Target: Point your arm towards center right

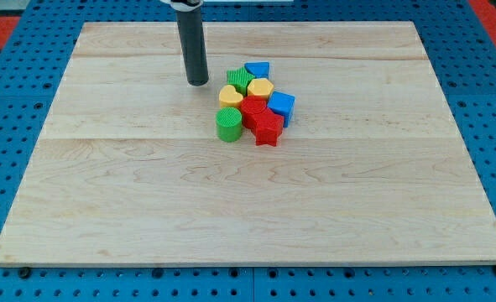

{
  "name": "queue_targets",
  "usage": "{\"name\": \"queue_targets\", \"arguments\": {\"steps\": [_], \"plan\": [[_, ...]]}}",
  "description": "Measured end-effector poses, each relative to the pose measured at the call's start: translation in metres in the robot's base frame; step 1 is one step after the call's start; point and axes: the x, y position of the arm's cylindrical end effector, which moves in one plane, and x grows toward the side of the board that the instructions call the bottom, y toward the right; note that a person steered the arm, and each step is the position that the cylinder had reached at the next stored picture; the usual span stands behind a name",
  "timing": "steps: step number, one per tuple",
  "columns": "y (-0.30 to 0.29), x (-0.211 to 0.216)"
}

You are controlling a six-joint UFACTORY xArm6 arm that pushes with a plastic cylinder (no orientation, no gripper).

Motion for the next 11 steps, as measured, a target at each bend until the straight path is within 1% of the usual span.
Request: {"name": "queue_targets", "arguments": {"steps": [1, 2, 3, 4, 5, 6, 7, 9, 11], "plan": [[0.0, 0.066], [0.0, 0.114], [0.0, 0.115], [0.01, 0.144], [0.009, 0.126], [-0.016, 0.121], [-0.022, 0.121], [0.01, 0.126], [0.016, 0.13]]}}
